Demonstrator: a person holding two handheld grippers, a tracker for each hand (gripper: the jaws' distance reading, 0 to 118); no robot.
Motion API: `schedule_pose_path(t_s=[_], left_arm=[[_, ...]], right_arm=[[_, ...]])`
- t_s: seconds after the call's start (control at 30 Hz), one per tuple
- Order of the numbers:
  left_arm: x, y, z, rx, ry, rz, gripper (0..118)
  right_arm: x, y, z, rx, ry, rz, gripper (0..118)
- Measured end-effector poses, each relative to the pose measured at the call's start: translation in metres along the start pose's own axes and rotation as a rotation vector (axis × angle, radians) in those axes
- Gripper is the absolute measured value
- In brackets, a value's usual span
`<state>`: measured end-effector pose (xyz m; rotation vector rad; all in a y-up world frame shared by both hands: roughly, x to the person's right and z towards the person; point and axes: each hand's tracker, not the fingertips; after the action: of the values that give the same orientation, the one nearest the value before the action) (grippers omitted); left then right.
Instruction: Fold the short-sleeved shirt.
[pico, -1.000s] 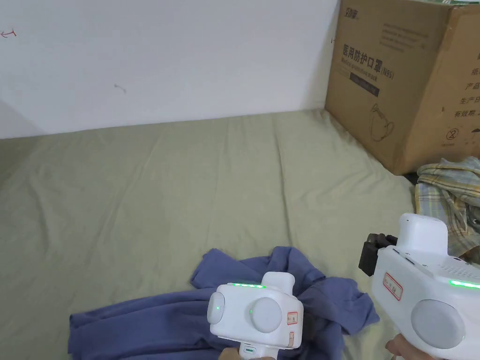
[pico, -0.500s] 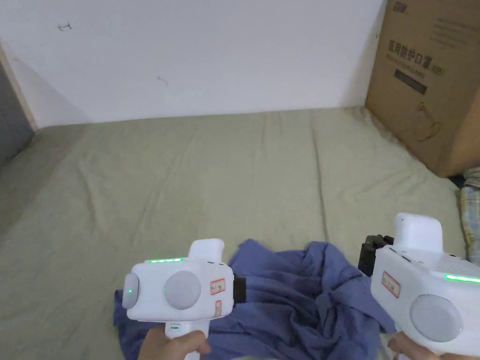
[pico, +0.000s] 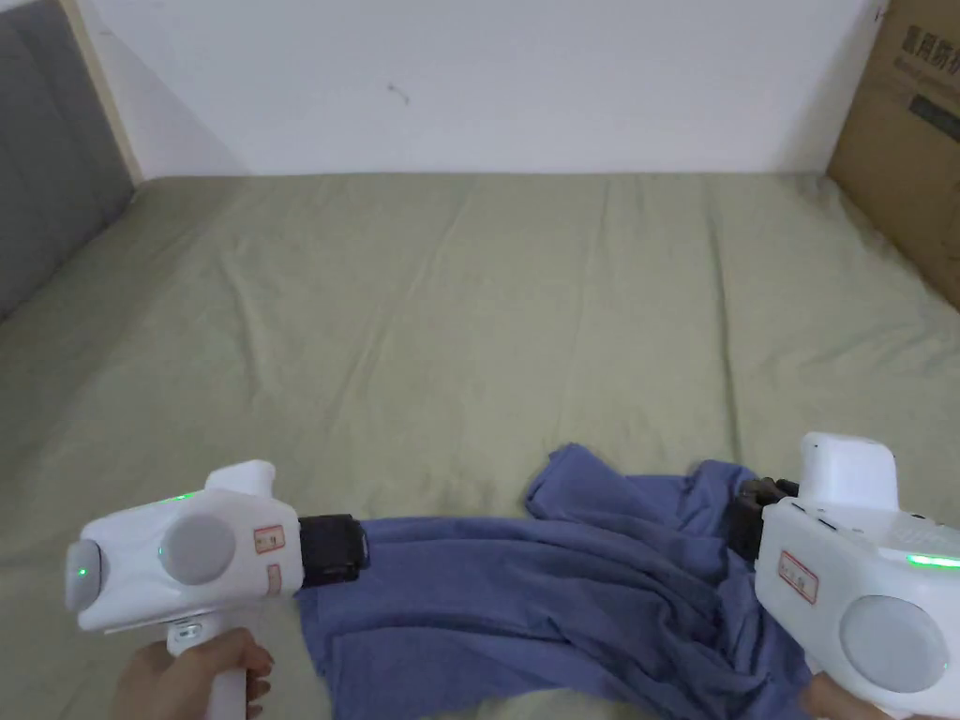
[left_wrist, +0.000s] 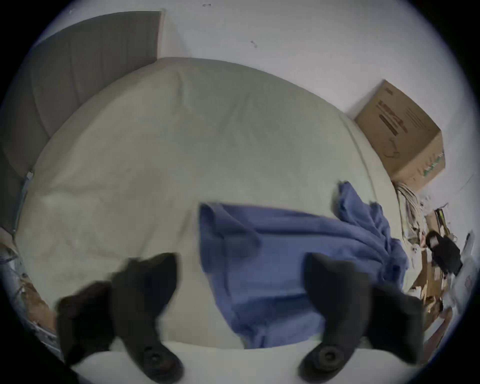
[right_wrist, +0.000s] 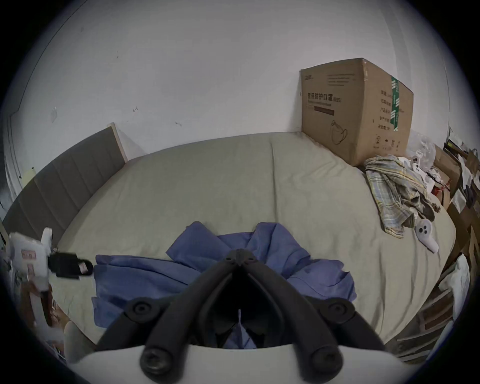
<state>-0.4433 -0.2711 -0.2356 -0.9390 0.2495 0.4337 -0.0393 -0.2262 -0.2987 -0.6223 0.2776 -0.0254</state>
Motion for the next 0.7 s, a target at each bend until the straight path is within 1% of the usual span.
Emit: schedule_pose_path(t_s=[0.03, 0.07, 0.1, 0.17, 0.2, 0.23, 0.27, 0.3, 0.33, 0.37, 0.4, 0.43, 0.47, 0.53, 0.57, 0.63, 0.67, 0.7], left_arm=[[-0.003, 0.009, -0.007, 0.011, 0.017, 0.000, 111], [-0.005, 0.018, -0.011, 0.023, 0.040, -0.001, 112], [-0.007, 0.028, -0.020, 0.022, 0.053, -0.004, 110], [-0.003, 0.038, -0.036, -0.014, 0.066, -0.008, 110], [-0.003, 0.040, -0.048, -0.044, 0.060, -0.007, 108], [-0.001, 0.041, -0.060, -0.080, 0.052, -0.003, 103], [0.001, 0.039, -0.069, -0.107, 0.047, -0.010, 93], [0.004, 0.035, -0.081, -0.145, 0.032, -0.038, 81], [0.007, 0.030, -0.091, -0.173, 0.075, -0.073, 82], [0.010, 0.025, -0.089, -0.118, 0.078, -0.105, 83], [0.012, 0.022, -0.083, -0.089, 0.078, -0.098, 80], [0.011, 0.022, -0.080, -0.088, 0.083, -0.080, 73], [0.011, 0.022, -0.078, -0.077, 0.093, -0.082, 62], [0.015, 0.024, -0.072, -0.071, 0.127, -0.136, 26], [0.015, 0.025, -0.069, -0.067, 0.118, -0.131, 2], [0.019, 0.028, -0.066, -0.070, 0.109, -0.120, 2], [0.020, 0.029, -0.065, -0.075, 0.105, -0.118, 1], [0.017, 0.031, -0.063, -0.078, 0.093, -0.112, 2]], right_arm=[[-0.002, 0.001, -0.005, -0.008, 0.000, 0.005, 0], [-0.003, 0.001, -0.009, -0.011, -0.002, 0.006, 0], [-0.004, 0.001, -0.013, -0.012, -0.002, 0.006, 0], [-0.005, 0.003, -0.020, -0.014, 0.003, 0.004, 0], [-0.006, 0.003, -0.024, -0.022, 0.004, 0.003, 0], [-0.007, 0.004, -0.028, -0.029, 0.003, 0.006, 0], [-0.007, 0.003, -0.031, -0.034, 0.001, 0.010, 0], [-0.006, 0.003, -0.034, -0.041, -0.001, 0.015, 0], [-0.005, 0.003, -0.037, -0.051, -0.004, 0.018, 0], [-0.003, 0.002, -0.039, -0.059, -0.005, 0.020, 0], [-0.001, 0.001, -0.041, -0.065, -0.004, 0.021, 0], [0.002, 0.001, -0.042, -0.069, -0.002, 0.023, 0], [0.004, 0.000, -0.042, -0.071, -0.001, 0.028, 0], [0.009, 0.000, -0.044, -0.080, -0.022, 0.040, 0], [0.012, 0.000, -0.046, -0.084, -0.029, 0.036, 0], [0.021, 0.002, -0.046, -0.088, -0.026, 0.002, 0], [0.025, 0.003, -0.047, -0.094, -0.013, -0.015, 0], [0.031, 0.006, -0.049, -0.107, 0.022, -0.026, 2]])
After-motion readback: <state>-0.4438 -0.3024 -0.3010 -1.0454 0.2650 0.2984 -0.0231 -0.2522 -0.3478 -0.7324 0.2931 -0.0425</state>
